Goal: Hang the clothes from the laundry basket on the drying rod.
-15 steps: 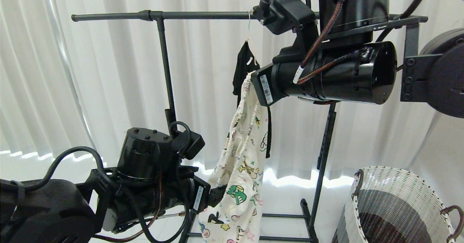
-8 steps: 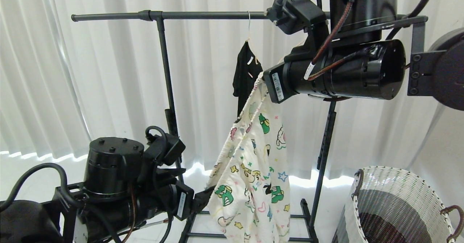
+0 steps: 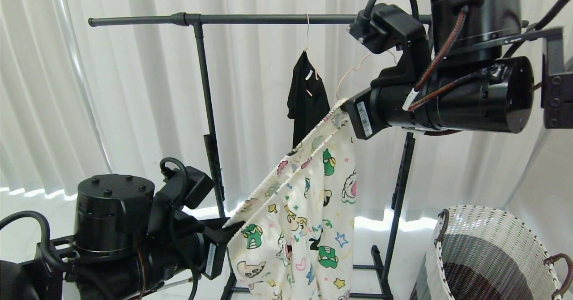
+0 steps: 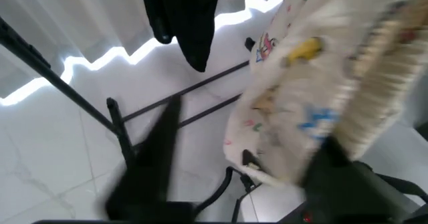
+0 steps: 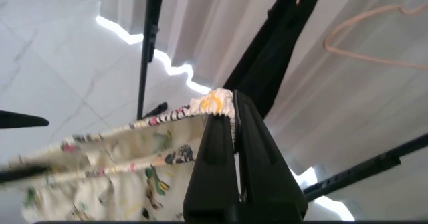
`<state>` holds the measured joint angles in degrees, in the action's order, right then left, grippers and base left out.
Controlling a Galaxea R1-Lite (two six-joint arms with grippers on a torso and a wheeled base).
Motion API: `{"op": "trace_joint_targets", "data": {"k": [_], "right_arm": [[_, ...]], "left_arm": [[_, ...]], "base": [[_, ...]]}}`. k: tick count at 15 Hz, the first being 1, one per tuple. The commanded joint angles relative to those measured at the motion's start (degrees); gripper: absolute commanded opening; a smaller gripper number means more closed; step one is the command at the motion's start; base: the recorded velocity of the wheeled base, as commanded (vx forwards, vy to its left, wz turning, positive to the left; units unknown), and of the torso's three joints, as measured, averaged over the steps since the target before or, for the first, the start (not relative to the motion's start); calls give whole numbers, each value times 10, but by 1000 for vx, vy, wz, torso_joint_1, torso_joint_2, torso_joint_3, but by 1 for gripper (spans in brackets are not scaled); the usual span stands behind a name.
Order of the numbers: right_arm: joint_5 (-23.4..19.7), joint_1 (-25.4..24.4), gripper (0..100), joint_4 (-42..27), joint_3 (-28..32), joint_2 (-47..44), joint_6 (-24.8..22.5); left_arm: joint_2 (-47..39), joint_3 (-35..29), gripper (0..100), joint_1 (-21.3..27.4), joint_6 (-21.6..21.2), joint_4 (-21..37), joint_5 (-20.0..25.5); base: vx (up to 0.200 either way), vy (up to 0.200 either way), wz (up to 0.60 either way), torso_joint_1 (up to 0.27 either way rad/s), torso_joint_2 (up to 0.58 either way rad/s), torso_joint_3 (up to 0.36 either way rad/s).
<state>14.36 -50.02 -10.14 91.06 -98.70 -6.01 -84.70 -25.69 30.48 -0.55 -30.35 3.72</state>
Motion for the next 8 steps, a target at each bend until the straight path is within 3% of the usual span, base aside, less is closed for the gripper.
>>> {"op": "trace_joint_targets", "data": {"k": [1,4,6,8], "right_arm": [[1,20,0,-1,-73,64,-1],[1,34,0,-14,-156,136,-1],[1,34,0,-43,-179,172,-1],[2,35,0,-56,-179,190,-1]], "left_arm": [[35,-16,0,-1,-6,-12,-1],[37,-136,0,-39,-37,0,2],[49,-267,0,-47,-35,151,18],[67,-396,0,-46,-35,358,69]], "base": [[0,0,0,0,0,0],[0,0,0,0,0,0],[0,0,0,0,0,0],[0,0,0,0,0,0]]}}
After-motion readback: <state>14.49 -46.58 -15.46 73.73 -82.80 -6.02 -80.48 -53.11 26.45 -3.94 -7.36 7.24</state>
